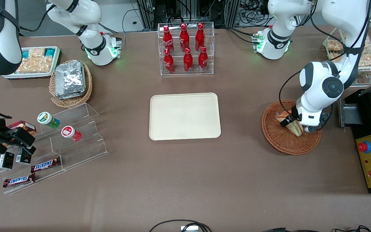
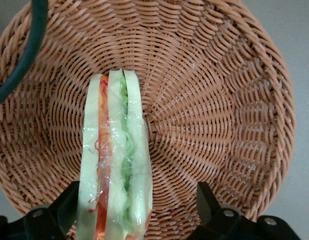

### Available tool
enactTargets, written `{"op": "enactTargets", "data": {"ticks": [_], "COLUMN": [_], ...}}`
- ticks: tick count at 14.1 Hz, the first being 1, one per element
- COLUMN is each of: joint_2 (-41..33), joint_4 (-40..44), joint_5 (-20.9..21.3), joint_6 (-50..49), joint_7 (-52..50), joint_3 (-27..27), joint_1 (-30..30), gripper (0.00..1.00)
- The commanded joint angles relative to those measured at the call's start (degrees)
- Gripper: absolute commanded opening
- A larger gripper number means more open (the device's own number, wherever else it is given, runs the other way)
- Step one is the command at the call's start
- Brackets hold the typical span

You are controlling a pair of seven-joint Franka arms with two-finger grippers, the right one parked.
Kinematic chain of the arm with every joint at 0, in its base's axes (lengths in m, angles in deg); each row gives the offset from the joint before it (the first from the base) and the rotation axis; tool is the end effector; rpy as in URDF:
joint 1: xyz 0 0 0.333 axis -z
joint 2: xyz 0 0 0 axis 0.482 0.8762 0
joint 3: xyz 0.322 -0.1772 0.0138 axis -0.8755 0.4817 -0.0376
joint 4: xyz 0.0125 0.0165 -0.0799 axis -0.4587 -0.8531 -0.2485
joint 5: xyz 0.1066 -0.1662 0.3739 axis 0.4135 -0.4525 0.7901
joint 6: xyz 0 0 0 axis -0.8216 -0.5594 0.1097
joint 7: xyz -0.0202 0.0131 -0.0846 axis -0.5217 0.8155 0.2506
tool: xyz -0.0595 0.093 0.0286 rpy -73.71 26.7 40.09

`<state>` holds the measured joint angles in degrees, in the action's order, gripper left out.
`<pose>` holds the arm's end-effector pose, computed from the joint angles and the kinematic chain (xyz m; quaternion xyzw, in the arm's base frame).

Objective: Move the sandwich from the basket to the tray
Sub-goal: 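Lower the open left gripper and close it on the sandwich, then lift the sandwich and carry it over the cream tray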

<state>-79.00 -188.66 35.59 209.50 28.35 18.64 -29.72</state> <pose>0.5246 -0.0308 0.2729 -0.9505 -0.3098 0.0221 0.0105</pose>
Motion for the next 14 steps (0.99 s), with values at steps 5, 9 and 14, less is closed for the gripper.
{"op": "enactTargets", "data": {"ticks": [5,9,14], "joint_2": [1.69,2.22,-1.28], "joint_4": [-0.71,-0.62,0.87], "joint_5": [3.21,3.56,4.08], "joint_6": [1.71,1.71,-3.88], "joint_7": [-1.51,-2.13,-1.51], "joint_3": [-0.81,-1.16,-1.07], "joint_1": [-0.15,-0.06,0.03], "gripper": [0.57,0.0,0.0]}}
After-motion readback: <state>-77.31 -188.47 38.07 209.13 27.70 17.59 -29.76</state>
